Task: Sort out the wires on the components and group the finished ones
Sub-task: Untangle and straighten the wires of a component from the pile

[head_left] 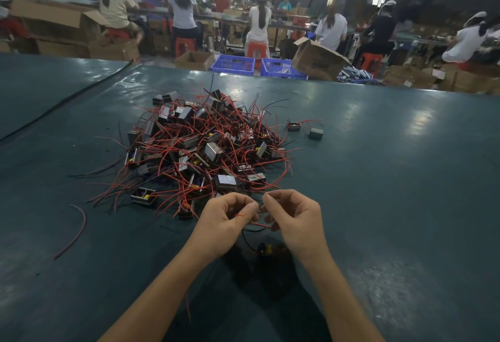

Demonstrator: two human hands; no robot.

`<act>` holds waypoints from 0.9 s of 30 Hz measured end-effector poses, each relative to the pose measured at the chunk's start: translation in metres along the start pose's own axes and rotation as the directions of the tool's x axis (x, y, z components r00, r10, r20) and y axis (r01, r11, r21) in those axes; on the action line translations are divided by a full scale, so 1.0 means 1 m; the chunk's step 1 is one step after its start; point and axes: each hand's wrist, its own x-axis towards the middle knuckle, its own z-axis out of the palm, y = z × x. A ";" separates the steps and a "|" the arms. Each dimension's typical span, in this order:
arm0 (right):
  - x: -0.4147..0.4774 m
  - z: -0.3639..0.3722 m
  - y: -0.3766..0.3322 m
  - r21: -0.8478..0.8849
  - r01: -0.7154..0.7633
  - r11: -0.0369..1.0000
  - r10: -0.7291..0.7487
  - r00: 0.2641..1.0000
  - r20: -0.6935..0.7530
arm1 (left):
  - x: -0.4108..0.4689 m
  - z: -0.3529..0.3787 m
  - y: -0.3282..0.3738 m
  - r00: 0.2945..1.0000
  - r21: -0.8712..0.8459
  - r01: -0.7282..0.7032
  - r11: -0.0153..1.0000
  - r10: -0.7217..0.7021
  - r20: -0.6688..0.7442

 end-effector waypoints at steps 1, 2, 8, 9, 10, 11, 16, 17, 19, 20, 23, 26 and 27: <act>0.000 0.002 0.002 -0.122 0.141 0.982 -0.144 0.989 -0.017 | 0.000 0.000 0.001 1.000 -0.018 0.012 1.000 -0.012 0.003; -0.001 0.002 0.005 -0.223 0.269 0.937 -0.279 0.960 -0.014 | 0.000 0.000 0.002 1.000 -0.040 0.025 0.999 -0.024 0.006; 0.001 -0.007 0.009 -0.464 0.558 0.688 -0.566 0.813 0.139 | 0.000 0.000 0.003 0.998 -0.142 0.070 0.987 -0.071 0.000; 0.001 -0.008 0.009 -0.464 0.561 0.685 -0.559 0.814 0.159 | 0.000 0.000 0.003 0.997 -0.143 0.074 0.987 -0.075 0.000; 0.002 -0.008 0.009 -0.465 0.562 0.684 -0.549 0.817 0.179 | 0.000 0.000 0.003 0.997 -0.143 0.079 0.987 -0.080 -0.004; 0.002 -0.009 0.009 -0.468 0.562 0.682 -0.539 0.819 0.197 | 0.000 -0.001 0.003 0.996 -0.145 0.085 0.986 -0.087 -0.010; 0.002 -0.012 0.005 -0.511 0.569 0.644 -0.532 0.813 0.236 | 0.001 -0.001 0.000 0.996 -0.147 0.090 0.985 -0.093 -0.015; 0.002 -0.012 0.005 -0.522 0.567 0.637 -0.530 0.814 0.238 | 0.001 -0.001 0.000 0.996 -0.150 0.085 0.985 -0.088 -0.012; 0.002 -0.012 0.005 -0.532 0.548 0.645 -0.513 0.827 0.230 | 0.001 -0.001 -0.001 0.997 -0.164 0.068 0.984 -0.071 -0.008; 0.002 -0.012 0.005 -0.531 0.532 0.660 -0.497 0.838 0.222 | 0.001 -0.002 0.000 0.998 -0.174 0.059 0.983 -0.061 -0.005; 0.002 -0.011 0.003 -0.496 0.486 0.719 -0.453 0.870 0.196 | 0.001 -0.003 0.000 1.000 -0.153 0.019 0.988 -0.017 0.012; 0.001 -0.008 0.003 -0.517 0.432 0.739 -0.406 0.898 0.171 | -0.001 -0.002 -0.002 0.993 0.083 -0.116 0.990 0.118 -0.014; 0.000 -0.007 0.004 -0.536 0.388 0.750 -0.365 0.918 0.155 | -0.002 -0.001 -0.003 0.980 0.200 -0.188 0.961 0.196 -0.019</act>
